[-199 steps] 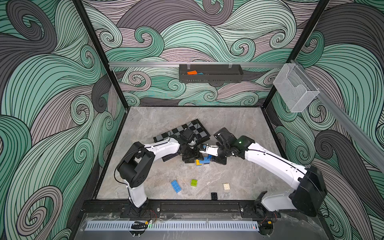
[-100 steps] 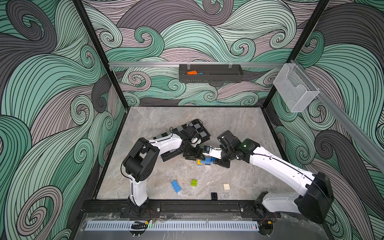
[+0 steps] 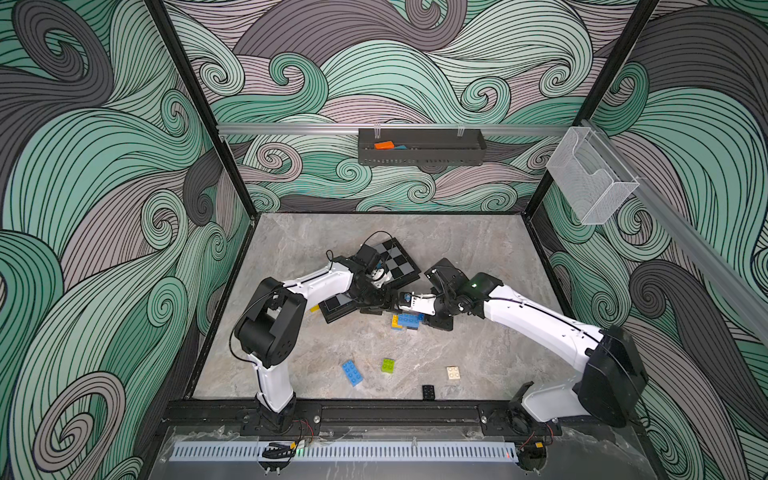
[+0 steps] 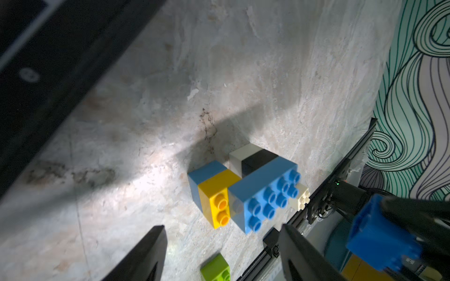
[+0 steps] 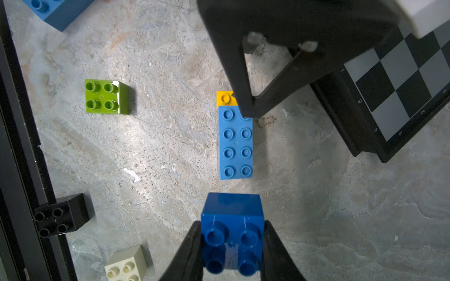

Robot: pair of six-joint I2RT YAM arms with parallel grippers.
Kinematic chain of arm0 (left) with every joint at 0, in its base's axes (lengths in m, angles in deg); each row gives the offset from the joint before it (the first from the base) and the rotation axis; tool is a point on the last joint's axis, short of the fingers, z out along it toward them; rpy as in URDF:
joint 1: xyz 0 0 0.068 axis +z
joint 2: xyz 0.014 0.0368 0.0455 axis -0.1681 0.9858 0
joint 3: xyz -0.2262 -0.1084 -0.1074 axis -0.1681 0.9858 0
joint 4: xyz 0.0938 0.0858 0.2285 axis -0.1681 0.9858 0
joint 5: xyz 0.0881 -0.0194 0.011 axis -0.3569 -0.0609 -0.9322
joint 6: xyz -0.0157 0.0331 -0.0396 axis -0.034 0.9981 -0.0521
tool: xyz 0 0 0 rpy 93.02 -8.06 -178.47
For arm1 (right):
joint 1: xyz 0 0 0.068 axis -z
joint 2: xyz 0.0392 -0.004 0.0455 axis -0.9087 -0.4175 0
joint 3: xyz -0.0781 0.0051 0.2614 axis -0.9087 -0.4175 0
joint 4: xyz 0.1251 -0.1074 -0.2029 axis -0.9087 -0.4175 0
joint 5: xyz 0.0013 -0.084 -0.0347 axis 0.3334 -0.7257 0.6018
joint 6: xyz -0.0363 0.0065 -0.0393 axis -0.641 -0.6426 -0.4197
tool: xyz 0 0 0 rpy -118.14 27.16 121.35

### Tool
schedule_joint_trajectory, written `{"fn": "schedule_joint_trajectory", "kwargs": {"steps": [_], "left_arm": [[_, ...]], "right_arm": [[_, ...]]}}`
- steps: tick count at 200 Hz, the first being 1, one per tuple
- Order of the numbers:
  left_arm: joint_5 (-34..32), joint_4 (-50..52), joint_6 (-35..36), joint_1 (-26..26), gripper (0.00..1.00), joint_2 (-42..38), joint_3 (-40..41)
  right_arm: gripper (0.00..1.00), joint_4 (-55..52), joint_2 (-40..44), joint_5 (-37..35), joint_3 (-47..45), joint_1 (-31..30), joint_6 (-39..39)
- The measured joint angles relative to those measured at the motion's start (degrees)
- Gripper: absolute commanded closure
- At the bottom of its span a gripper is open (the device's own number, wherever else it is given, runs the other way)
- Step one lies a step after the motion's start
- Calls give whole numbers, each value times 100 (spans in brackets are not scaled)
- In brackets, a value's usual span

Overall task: Assemble a giraffe with lego
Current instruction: Adjust the lego brick at the center of the board, then assemble the lego brick with the lego brick.

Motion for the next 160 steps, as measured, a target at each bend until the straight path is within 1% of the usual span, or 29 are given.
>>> {"fn": "schedule_joint_trajectory", "kwargs": {"steps": [38,64,109,160], "left_arm": [[-70,55,-282,122,23,-1049,542],[-142,90,-413,129,23,-1432,846],[-225,109,-562,162,23,-1578,1346],[-354,107,-568,199,23,-1580,1401]], "right_arm": [[83,11,-503,190,315,-4,-192],[83,0,-782,306,509,-4,-256],[83,-155,-1027,367,645,7,-249],[84,-348,-1272,273,868,11,-103]]}}
